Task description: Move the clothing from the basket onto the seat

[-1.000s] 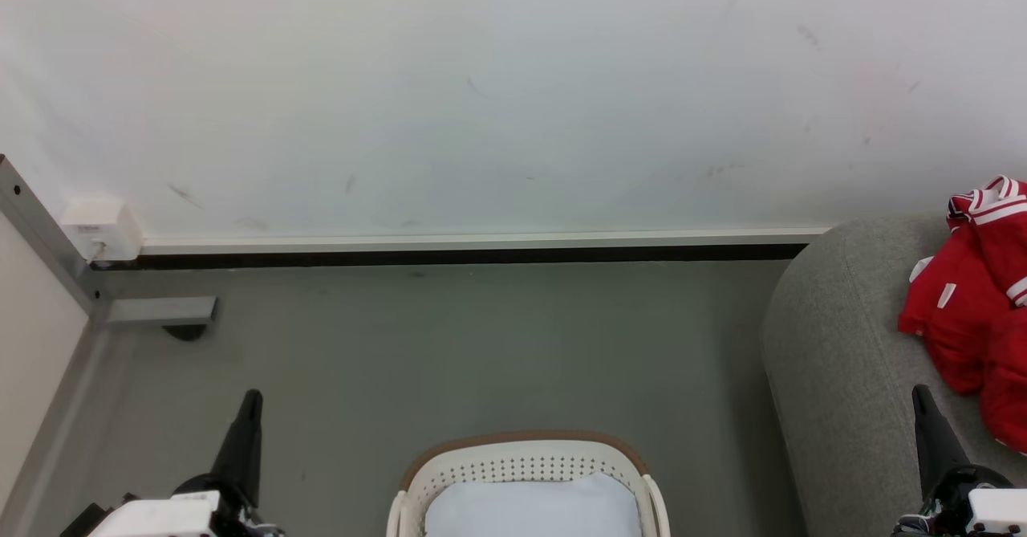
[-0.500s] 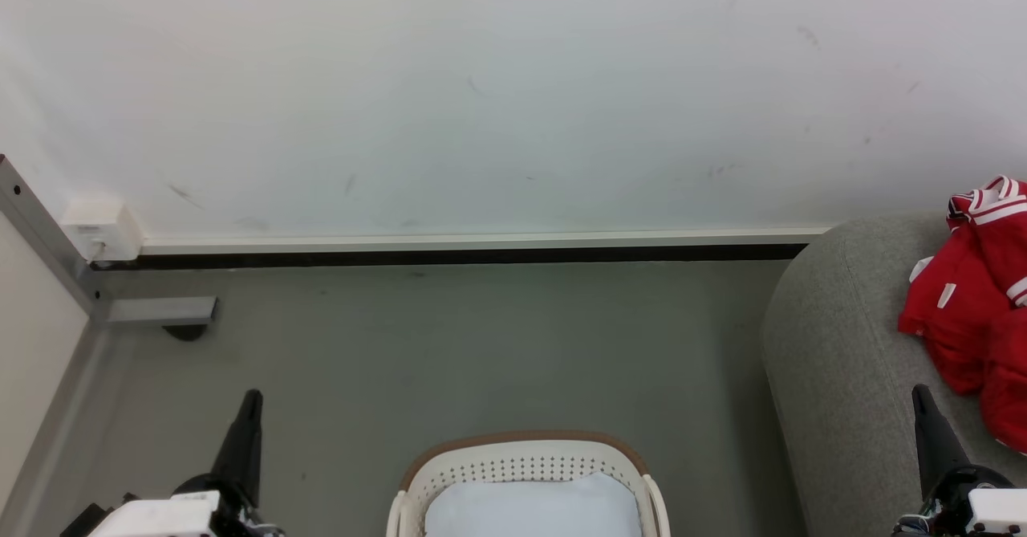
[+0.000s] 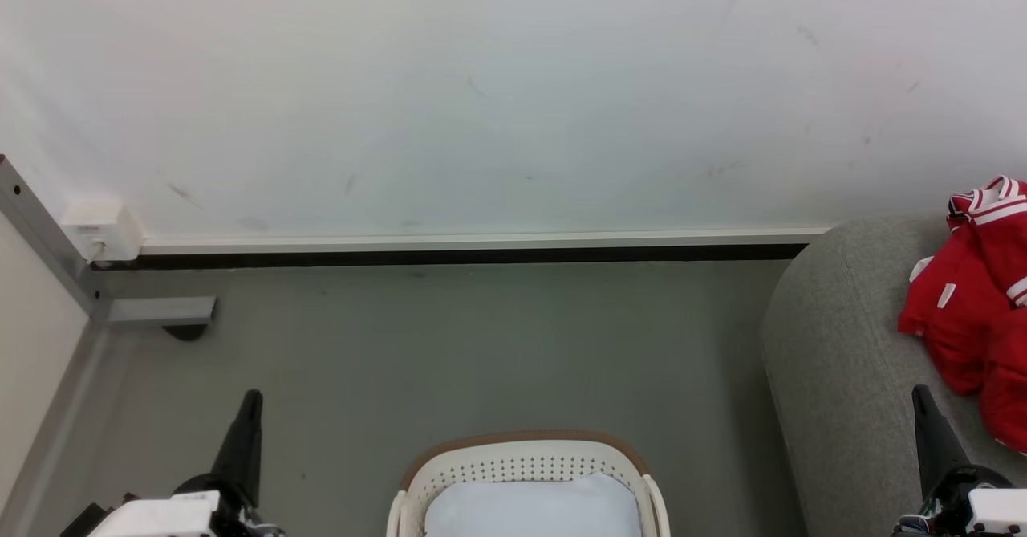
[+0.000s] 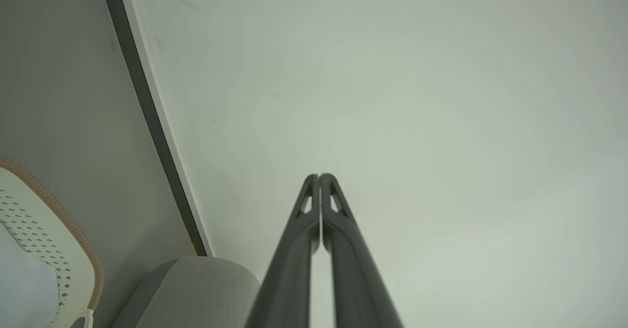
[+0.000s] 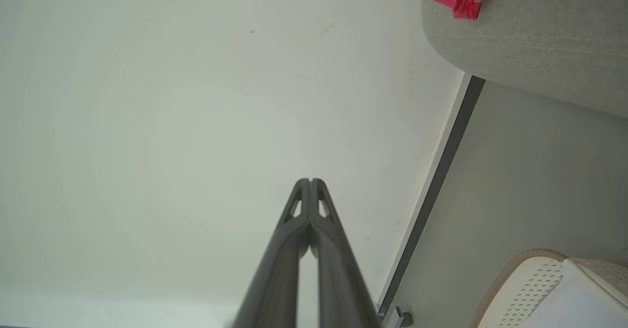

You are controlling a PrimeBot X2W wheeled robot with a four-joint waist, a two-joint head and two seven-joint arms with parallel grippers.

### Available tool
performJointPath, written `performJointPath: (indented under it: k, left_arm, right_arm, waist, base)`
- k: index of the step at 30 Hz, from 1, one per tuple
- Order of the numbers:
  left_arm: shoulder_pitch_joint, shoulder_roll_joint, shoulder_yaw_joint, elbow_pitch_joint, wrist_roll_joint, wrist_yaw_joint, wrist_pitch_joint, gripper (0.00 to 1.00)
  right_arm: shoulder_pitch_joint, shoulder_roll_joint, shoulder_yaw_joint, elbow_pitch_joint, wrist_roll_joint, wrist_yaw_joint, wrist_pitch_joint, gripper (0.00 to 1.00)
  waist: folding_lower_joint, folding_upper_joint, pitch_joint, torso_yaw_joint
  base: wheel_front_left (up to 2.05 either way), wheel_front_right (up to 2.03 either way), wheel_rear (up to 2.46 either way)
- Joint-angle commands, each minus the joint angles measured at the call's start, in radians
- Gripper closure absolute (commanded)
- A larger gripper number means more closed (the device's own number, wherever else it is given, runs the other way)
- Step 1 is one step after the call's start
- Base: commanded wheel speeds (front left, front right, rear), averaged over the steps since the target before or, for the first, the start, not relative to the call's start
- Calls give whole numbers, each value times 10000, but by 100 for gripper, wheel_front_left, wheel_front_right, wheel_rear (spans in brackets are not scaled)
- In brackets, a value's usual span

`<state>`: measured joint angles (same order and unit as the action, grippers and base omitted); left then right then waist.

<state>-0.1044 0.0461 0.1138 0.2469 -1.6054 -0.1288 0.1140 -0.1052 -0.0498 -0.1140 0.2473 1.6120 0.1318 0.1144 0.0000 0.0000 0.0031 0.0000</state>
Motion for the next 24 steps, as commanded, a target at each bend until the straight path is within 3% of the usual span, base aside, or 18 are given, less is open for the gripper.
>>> performJointPath:
  k: [1,24]
  left_arm:
    - [-82,77,17,-38,-139,-41,38,100]
    - [-81,77,16,-39,-139,-42,37,100]
  right_arm:
    - [-51,2,-32,-56,17,-21,29,100]
    - [-51,2,-31,-56,18,-21,28,100]
  waist:
    - [0,0,0,0]
    - [0,0,0,0]
  base:
    - [0,0,0]
    - [0,0,0]
